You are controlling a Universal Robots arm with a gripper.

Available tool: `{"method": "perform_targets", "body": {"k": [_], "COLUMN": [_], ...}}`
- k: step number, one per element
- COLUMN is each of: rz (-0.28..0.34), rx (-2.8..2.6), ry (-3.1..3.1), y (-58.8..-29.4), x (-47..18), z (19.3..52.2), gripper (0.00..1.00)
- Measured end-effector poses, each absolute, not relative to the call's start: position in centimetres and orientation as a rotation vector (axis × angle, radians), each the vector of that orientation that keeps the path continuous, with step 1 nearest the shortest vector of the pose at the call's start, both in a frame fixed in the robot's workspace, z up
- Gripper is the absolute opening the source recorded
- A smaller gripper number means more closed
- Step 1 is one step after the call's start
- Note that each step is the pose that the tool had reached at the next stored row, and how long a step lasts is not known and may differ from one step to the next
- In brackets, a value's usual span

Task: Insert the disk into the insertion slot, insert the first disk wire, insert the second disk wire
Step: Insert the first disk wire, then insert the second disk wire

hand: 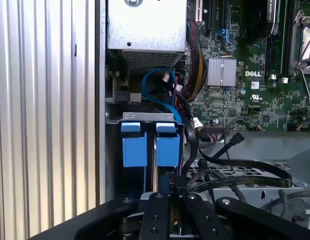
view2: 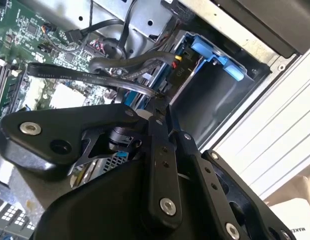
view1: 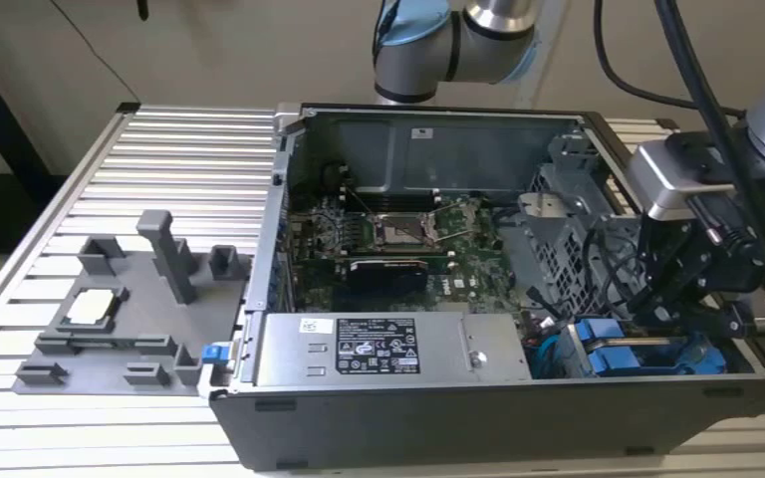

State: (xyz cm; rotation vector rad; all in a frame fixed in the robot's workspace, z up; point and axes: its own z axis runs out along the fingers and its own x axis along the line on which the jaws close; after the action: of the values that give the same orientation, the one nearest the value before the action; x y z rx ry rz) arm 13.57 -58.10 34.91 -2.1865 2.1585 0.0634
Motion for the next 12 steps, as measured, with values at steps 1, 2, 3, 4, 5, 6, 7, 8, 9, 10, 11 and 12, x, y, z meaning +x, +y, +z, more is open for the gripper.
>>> {"method": "perform_targets", "body": {"k": [1,2,3,4,5,6,7,8,9,10,11,12], "rz": [0.063,0.064,0.065,0.065,0.066,0.066,0.066,0.066,0.066,0.067,0.067,0.067], "rx": [-2.186,-2.184,-2.181,-2.178,-2.173,-2.170,-2.168,-2.166,-2.166,-2.166,-2.166,-2.165], "ry": [2.159,2.160,2.162,2.165,2.168,2.171,2.173,2.174,2.175,2.175,2.175,2.175], "y": [-58.09,-58.10,-58.09,-58.09,-58.09,-58.09,-58.07,-58.06,-58.05,-58.06,-58.05,-58.04], "x": [13.59,13.62,13.66,13.70,13.71,13.73,13.74,13.75,13.77,13.79,13.81,13.83], "z": [34.85,34.78,34.72,34.66,34.59,34.53,34.48,34.43,34.38,34.34,34.30,34.23], "gripper": [0.16,0.16,0.16,0.16,0.16,0.16,0.16,0.16,0.16,0.16,0.16,0.16]}}
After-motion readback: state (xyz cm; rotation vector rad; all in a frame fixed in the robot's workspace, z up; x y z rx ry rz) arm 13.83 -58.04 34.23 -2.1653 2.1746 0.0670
